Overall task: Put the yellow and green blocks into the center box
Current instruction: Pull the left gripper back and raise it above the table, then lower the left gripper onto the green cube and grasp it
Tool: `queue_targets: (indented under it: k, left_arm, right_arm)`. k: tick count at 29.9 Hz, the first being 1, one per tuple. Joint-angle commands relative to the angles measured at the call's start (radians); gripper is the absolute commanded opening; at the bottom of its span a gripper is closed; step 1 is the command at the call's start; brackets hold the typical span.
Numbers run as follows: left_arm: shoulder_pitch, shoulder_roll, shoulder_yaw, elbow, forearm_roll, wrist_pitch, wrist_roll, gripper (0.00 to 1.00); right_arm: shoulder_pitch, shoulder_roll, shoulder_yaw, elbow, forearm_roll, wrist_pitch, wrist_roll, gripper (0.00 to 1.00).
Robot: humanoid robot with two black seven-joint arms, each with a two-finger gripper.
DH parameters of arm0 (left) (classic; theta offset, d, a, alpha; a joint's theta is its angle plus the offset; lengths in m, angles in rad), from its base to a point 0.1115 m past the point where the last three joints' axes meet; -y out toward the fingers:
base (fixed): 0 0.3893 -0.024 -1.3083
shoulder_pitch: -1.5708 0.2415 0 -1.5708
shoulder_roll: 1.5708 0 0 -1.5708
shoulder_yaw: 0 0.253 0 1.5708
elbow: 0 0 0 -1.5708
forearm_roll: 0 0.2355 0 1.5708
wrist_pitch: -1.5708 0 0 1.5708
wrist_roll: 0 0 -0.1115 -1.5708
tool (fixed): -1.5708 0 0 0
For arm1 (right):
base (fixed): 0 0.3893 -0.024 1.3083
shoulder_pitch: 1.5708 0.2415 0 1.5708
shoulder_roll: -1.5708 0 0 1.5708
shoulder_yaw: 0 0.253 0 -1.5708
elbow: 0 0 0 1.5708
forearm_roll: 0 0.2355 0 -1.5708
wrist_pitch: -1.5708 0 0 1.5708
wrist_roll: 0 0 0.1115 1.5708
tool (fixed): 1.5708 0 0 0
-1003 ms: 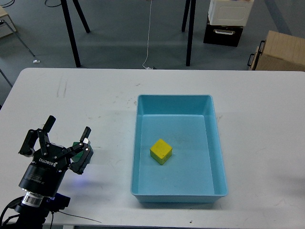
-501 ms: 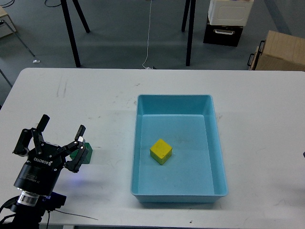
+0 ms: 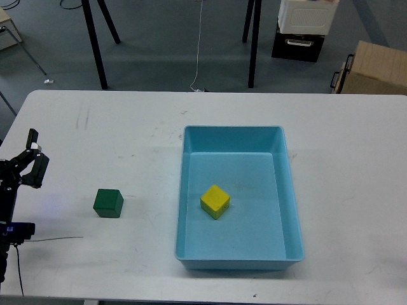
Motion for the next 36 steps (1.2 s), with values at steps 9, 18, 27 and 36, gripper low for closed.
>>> queue_targets:
  k: [9,18,27,36]
  left_arm:
    - [-0.306,0.715,0.123,-0.043,0.008,0.000,-0.001,1.00]
    - [-1.009,0.835,0.963,0.060,0.275,0.000,0.005,1.00]
    - [-1.570,0.735,1.639,0.069,0.474,0.000,0.019,1.00]
    - [-1.750,0.585,2.139,0.009,0.782,0.000,0.017,1.00]
  right_arm:
    - [0.009,0.012,-0.014,0.000,0.001,0.008,0.005,1.00]
    - [0.015,0.010,-0.024,-0.002,0.001,0.008,0.005,1.00]
    - [0.026,0.017,-0.048,-0.005,-0.002,0.008,0.004,1.00]
    - [0.055,0.018,-0.100,-0.009,-0.006,0.006,0.005,1.00]
